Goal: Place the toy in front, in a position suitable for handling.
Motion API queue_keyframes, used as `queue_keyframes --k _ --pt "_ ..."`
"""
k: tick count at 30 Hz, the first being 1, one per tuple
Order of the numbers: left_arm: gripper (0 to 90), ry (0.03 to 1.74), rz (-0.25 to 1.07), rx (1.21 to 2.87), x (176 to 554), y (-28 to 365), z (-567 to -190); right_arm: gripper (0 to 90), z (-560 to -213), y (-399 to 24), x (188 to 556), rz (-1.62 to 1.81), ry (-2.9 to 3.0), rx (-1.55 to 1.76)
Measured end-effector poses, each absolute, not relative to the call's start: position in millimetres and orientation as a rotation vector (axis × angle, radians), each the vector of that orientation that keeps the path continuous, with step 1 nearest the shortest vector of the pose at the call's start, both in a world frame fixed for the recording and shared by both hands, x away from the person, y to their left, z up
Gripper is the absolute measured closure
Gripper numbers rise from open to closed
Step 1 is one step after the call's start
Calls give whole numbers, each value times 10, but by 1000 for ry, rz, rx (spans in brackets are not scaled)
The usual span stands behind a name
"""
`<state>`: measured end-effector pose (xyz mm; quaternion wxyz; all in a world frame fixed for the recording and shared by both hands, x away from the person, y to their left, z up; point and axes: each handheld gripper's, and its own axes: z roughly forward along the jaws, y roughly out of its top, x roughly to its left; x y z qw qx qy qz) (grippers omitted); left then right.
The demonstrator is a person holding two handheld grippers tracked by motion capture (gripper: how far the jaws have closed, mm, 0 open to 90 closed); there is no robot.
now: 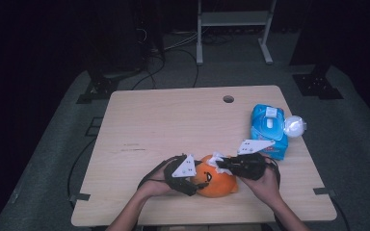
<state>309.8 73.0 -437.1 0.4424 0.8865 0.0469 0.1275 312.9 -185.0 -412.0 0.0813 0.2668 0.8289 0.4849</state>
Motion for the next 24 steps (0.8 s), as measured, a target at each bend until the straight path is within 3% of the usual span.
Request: queue_keyframes --k 5,8,9,12,19,24 --pt "115 260 203 2163 3164 713 -4297 825 -4169 -1926 3119 1437 2467 834" --pt "124 313 165 2161 3186 706 -4314 825 -4172 -1894 3083 1433 2473 819" --pt "202 274 190 2161 3160 718 -4323 824 -4169 -1890 3076 1429 2477 813" --pt "263 189 270 2187 3090 685 -4313 823 -4155 -1882 3068 1450 2474 813" --pt "297 40 393 2221 2962 620 -4288 824 -4049 -1762 3011 1478 2470 730" --pt "300 29 391 2217 2975 652 -4310 824 -4118 -1957 3117 1447 2453 835"
